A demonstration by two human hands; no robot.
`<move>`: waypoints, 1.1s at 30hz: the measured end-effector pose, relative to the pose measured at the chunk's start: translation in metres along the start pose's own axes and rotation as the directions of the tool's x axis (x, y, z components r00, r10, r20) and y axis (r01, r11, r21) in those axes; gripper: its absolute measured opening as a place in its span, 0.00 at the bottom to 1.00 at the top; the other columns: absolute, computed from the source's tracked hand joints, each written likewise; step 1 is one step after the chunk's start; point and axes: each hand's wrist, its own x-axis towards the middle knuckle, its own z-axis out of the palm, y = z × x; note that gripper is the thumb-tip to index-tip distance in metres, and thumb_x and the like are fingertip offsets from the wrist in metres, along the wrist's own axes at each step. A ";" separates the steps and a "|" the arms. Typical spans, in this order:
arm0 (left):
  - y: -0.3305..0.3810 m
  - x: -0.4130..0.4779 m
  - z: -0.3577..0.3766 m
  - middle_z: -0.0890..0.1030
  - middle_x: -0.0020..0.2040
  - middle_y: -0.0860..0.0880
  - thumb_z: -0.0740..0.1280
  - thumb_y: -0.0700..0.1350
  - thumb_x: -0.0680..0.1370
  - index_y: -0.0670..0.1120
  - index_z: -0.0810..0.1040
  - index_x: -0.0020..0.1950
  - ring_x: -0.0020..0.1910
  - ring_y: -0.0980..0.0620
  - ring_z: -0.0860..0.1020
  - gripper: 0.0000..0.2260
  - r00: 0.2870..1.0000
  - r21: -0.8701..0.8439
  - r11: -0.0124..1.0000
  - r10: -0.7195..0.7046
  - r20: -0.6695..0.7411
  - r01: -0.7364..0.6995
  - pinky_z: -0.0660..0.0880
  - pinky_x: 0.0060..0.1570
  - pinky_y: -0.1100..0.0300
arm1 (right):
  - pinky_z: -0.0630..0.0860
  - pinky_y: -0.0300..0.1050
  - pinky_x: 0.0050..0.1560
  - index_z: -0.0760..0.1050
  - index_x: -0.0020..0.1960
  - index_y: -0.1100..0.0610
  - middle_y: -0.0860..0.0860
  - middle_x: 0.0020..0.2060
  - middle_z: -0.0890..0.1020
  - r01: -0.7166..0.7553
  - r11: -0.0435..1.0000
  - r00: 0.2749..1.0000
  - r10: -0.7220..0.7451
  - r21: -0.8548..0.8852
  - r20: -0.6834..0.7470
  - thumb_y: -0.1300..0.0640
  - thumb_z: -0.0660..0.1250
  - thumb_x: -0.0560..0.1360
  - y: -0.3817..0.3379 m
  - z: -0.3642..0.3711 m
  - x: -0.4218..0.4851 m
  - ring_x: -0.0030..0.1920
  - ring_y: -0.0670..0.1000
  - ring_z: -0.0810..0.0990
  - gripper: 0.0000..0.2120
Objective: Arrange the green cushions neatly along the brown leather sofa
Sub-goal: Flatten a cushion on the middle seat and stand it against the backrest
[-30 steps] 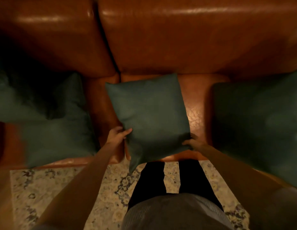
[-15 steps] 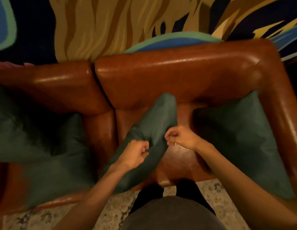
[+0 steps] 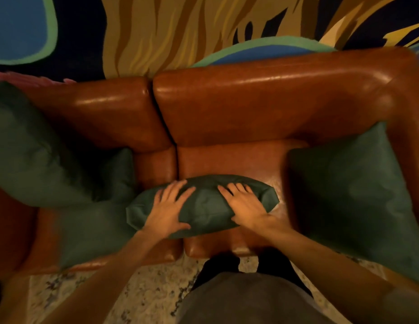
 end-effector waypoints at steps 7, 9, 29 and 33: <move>-0.024 -0.002 -0.016 0.72 0.71 0.53 0.72 0.67 0.63 0.58 0.56 0.77 0.67 0.49 0.73 0.47 0.980 0.039 0.998 0.038 0.195 -0.046 0.64 0.67 0.49 | 0.72 0.47 0.61 0.74 0.67 0.50 0.52 0.59 0.80 0.027 0.964 0.998 -0.041 0.263 0.050 0.58 0.75 0.64 0.018 -0.024 -0.014 0.61 0.55 0.78 0.31; -0.021 0.015 -0.033 0.78 0.65 0.57 0.72 0.68 0.63 0.59 0.67 0.72 0.62 0.53 0.77 0.40 0.968 -0.113 0.990 0.108 0.225 -0.084 0.69 0.59 0.55 | 0.73 0.41 0.56 0.78 0.63 0.52 0.50 0.55 0.83 -0.025 0.935 0.989 -0.029 0.353 0.146 0.57 0.79 0.62 0.042 -0.043 -0.016 0.56 0.51 0.80 0.30; 0.069 0.116 0.195 0.49 0.81 0.51 0.50 0.62 0.78 0.55 0.51 0.79 0.80 0.49 0.46 0.30 0.937 -0.360 0.885 -0.341 -0.073 0.295 0.50 0.75 0.38 | 0.47 0.61 0.77 0.47 0.80 0.49 0.56 0.80 0.46 -0.291 0.924 0.945 0.318 0.250 -0.077 0.36 0.46 0.78 0.083 0.189 0.064 0.79 0.59 0.43 0.34; 0.063 0.138 0.227 0.52 0.80 0.50 0.53 0.60 0.77 0.54 0.51 0.79 0.80 0.48 0.47 0.31 0.920 -0.401 0.866 -0.374 -0.119 0.300 0.49 0.74 0.37 | 0.41 0.57 0.77 0.47 0.80 0.49 0.55 0.80 0.45 -0.294 0.913 0.926 0.345 0.282 -0.152 0.37 0.50 0.78 0.094 0.215 0.082 0.79 0.56 0.41 0.34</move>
